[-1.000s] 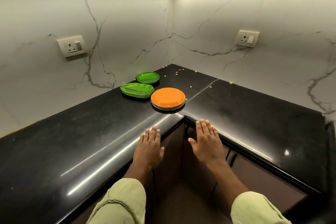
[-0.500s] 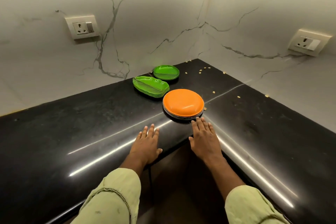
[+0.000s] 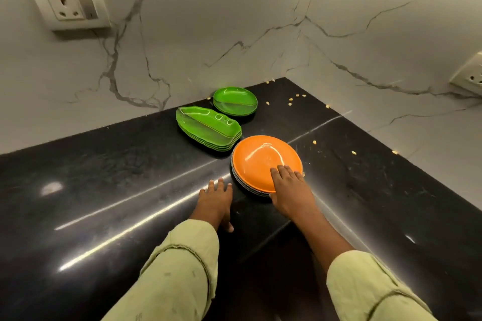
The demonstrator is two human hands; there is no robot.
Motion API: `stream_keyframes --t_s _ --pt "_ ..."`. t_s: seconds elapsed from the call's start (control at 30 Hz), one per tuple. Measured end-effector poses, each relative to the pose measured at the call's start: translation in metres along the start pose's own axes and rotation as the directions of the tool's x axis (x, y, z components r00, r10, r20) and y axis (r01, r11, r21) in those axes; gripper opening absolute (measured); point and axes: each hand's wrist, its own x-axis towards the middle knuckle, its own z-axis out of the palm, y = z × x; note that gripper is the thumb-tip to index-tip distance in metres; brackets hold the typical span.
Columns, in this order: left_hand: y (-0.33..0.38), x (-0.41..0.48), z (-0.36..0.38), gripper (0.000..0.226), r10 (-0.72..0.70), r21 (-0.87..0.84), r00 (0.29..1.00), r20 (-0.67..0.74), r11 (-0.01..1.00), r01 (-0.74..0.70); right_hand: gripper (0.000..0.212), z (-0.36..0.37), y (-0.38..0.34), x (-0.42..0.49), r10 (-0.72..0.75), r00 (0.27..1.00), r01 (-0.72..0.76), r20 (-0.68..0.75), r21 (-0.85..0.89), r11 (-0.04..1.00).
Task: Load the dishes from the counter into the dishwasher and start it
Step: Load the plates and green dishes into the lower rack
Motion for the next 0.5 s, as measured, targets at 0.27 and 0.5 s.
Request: stream_keyframes --t_s 0.27,0.5 --pt "-0.006 0.03 -0.011 0.144 0.018 0.004 0.993 0.118 1.0 -0.019 0.094 0.013 -0.009 0.053 -0.017 0.958 0.055 0.286 -0.126 0.991" --pt "-0.004 0.029 -0.015 0.146 0.004 0.023 0.99 0.144 1.0 -0.007 0.088 -0.001 -0.013 0.071 -0.142 0.94 0.246 0.311 -0.327 0.912"
